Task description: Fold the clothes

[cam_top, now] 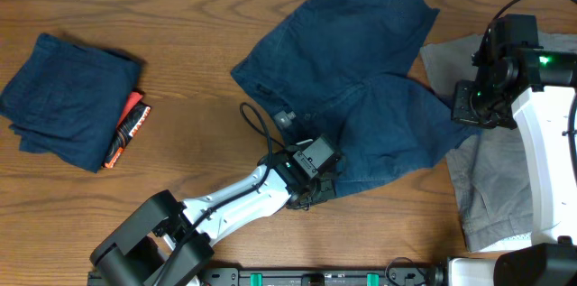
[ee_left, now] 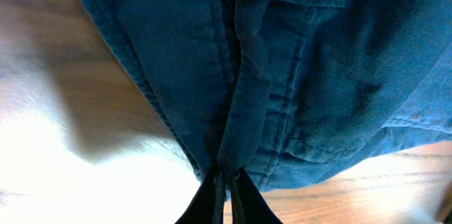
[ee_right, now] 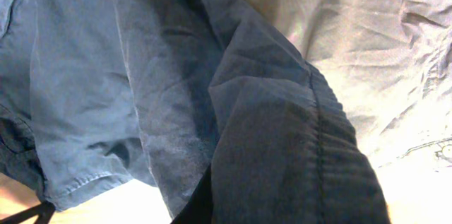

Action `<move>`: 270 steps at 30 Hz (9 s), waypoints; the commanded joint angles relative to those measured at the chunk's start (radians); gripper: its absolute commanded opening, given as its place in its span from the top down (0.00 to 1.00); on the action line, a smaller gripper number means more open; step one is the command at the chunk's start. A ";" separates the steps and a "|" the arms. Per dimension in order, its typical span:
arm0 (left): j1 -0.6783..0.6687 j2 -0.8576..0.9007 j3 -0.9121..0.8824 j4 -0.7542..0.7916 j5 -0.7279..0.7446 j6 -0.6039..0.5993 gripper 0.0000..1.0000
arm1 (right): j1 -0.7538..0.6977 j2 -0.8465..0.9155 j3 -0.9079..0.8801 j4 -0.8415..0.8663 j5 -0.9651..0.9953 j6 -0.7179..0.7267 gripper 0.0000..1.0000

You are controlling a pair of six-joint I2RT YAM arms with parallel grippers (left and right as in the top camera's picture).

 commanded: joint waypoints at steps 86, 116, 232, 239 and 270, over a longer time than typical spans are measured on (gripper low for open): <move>0.609 -1.001 0.121 -0.712 -0.121 0.320 0.94 | 0.103 -0.385 -0.144 0.330 -0.079 -0.031 0.99; 0.801 -0.155 0.118 -0.247 -0.576 -0.037 0.91 | 0.295 0.423 -0.144 1.322 -0.267 -0.056 0.88; 0.747 -0.027 0.064 -0.422 0.010 0.636 0.37 | 0.190 0.391 -0.150 0.533 -0.266 -0.022 0.55; 0.747 -0.027 0.064 -0.415 0.009 0.625 0.36 | 0.190 0.390 -0.146 0.605 -0.297 -0.023 0.55; 0.776 -0.207 0.103 -0.475 -0.085 0.576 0.02 | 0.201 0.168 -0.145 0.682 -0.183 -0.057 0.10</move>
